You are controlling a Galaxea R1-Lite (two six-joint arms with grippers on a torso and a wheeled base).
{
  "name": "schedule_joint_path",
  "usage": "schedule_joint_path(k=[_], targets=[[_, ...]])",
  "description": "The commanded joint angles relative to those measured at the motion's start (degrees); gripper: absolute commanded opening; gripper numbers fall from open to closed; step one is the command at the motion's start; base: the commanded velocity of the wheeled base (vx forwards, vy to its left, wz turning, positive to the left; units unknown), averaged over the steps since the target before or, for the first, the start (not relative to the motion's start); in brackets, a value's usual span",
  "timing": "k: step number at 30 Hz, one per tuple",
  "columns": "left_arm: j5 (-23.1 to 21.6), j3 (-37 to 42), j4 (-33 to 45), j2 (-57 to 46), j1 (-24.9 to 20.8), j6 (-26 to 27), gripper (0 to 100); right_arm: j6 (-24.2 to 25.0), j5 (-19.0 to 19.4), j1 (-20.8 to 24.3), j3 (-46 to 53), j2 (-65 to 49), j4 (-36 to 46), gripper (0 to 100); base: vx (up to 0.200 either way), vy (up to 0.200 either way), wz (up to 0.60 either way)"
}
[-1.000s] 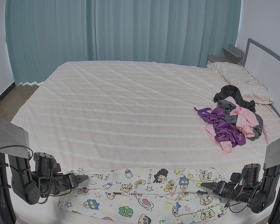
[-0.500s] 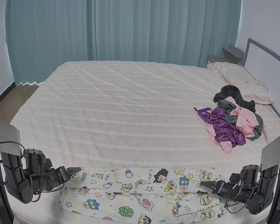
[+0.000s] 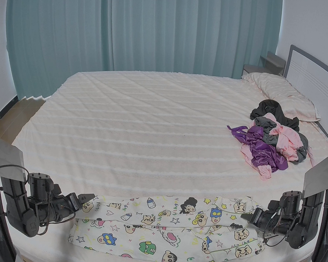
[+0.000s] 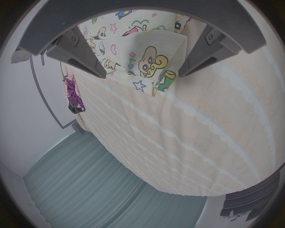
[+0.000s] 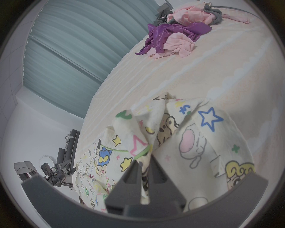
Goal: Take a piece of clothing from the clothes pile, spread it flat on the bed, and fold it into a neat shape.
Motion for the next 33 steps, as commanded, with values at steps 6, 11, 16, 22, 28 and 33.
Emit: schedule_joint_path(k=[6,11,16,22,28,33], targets=[[0.01,0.16,-0.06,1.25,0.01,0.23,100,-0.02,0.08,-1.46,4.12,-5.34,-0.43,0,0.0,0.0,0.0],[0.01,0.42,-0.06,1.25,-0.08,0.23,100,-0.19,0.08,-2.6,5.53,-5.78,-0.43,0,0.0,0.0,0.0],[0.01,0.33,0.03,1.33,-0.17,0.23,100,-0.63,0.08,-3.04,5.44,-4.55,-0.43,0,0.0,0.0,0.0],[0.01,0.24,-0.06,1.69,-0.17,0.14,100,-1.25,0.08,-3.04,5.7,-4.64,-0.52,100,0.0,0.0,0.0],[-0.08,-0.02,-0.06,1.51,0.01,-0.12,100,-1.42,-0.01,-3.3,6.49,-10.7,-0.52,100,0.0,0.0,0.0],[-0.08,-0.11,-0.06,1.51,-0.08,-0.12,100,-1.69,-0.18,-3.13,4.3,-13.69,-0.34,100,0.0,0.0,0.0]])
